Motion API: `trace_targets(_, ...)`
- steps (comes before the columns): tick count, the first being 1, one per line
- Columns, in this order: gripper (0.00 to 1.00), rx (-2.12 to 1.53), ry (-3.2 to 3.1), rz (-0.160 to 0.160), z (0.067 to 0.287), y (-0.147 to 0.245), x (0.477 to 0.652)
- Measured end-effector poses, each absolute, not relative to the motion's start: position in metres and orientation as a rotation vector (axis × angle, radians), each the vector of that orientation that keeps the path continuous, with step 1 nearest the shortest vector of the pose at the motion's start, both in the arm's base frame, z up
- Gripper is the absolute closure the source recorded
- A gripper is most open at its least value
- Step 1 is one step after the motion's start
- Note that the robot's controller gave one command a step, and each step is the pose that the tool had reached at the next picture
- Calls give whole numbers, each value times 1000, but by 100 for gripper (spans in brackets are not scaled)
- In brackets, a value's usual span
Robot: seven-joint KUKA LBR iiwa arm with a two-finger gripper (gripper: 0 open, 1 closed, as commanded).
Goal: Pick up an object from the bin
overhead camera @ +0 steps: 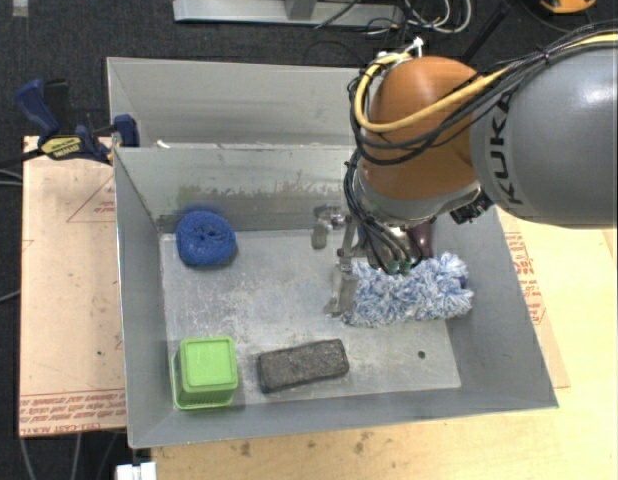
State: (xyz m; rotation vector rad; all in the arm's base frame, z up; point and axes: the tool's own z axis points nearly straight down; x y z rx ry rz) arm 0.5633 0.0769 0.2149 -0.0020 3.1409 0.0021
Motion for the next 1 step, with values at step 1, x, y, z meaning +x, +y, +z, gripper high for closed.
trace_targets(1, 0, -79, 3141, 2, 222, 42, 549)
